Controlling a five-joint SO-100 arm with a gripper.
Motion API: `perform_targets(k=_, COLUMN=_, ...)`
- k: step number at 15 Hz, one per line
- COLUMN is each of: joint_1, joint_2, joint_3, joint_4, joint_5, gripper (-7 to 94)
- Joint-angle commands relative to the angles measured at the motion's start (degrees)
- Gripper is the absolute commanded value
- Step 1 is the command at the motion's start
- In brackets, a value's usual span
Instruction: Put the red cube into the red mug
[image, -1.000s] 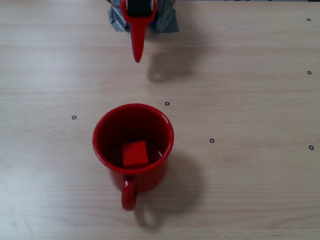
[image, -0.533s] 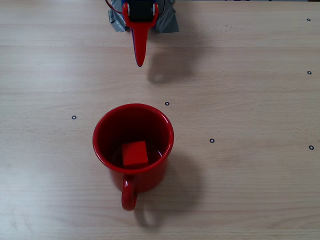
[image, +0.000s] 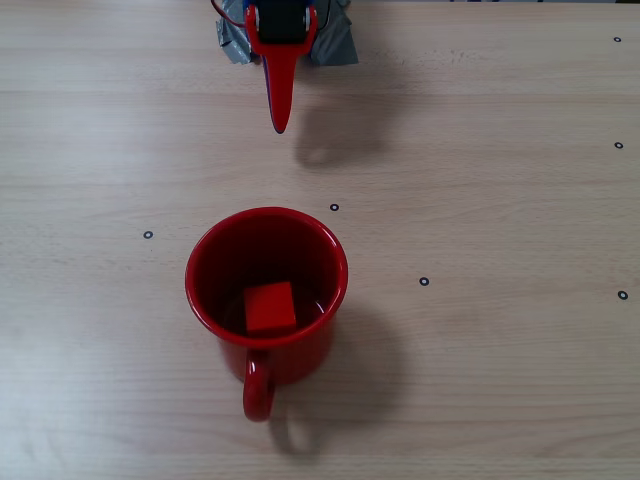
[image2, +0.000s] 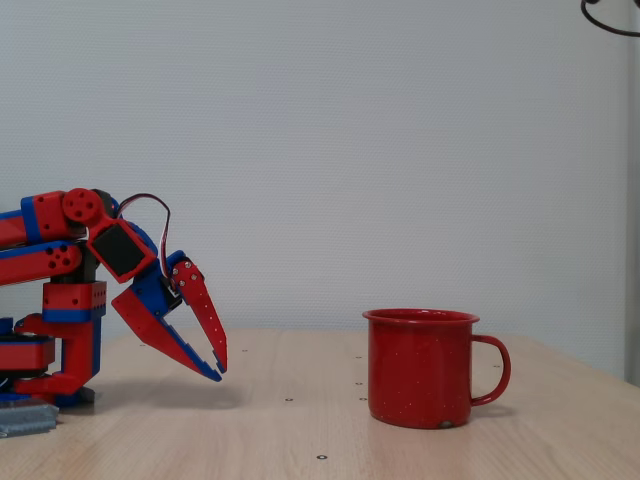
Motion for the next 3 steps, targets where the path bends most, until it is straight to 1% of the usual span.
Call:
perform_targets(k=1, joint_1=-0.44, joint_2=3.34, joint_3=1.58, joint_4=-1.05, joint_5=-1.14, gripper=0)
perform_targets(k=3, joint_1=-0.44, joint_2=3.34, joint_3=1.58, joint_4=-1.05, joint_5=-1.14, gripper=0)
